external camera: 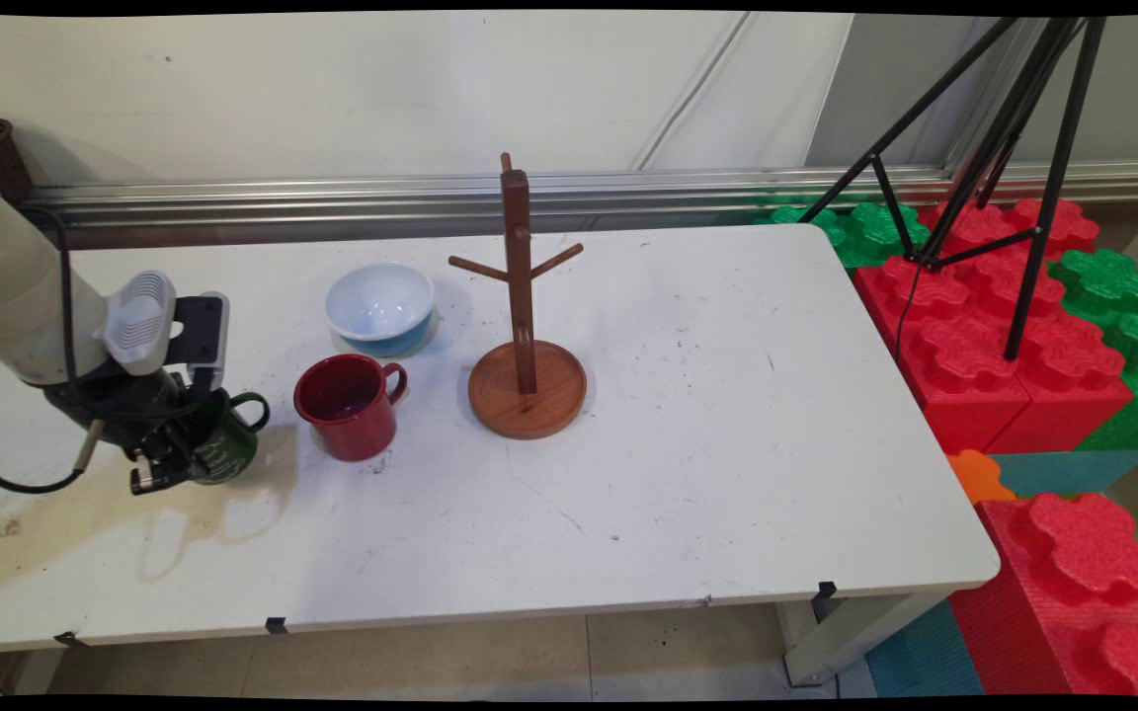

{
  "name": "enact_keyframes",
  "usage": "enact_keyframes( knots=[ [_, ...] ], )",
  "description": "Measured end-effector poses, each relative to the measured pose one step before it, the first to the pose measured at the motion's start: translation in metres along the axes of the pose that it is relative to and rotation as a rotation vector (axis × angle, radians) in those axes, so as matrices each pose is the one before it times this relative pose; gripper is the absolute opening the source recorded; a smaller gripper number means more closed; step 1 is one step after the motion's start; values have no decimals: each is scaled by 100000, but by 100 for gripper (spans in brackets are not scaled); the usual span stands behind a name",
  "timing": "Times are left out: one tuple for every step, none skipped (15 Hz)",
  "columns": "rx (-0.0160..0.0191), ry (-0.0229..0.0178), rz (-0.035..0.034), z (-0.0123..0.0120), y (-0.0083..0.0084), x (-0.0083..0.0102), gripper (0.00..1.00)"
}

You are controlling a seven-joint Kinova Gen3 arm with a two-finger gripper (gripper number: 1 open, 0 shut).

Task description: Place the picked object on the table

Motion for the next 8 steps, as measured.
enact_keyframes(
  knots=[
    [140,340,-109,205,-108,64,0],
    [157,525,-174,283,-147,87,0],
    [96,316,-5,181,-99,53,0],
    [94,472,158,252,-154,84,0],
    [86,252,221,167,-104,33,0],
    [208,446,394,236,-172,31,0],
    [130,241,277,156,-124,16,0],
    [206,380,469,226,-197,29,0]
  ],
)
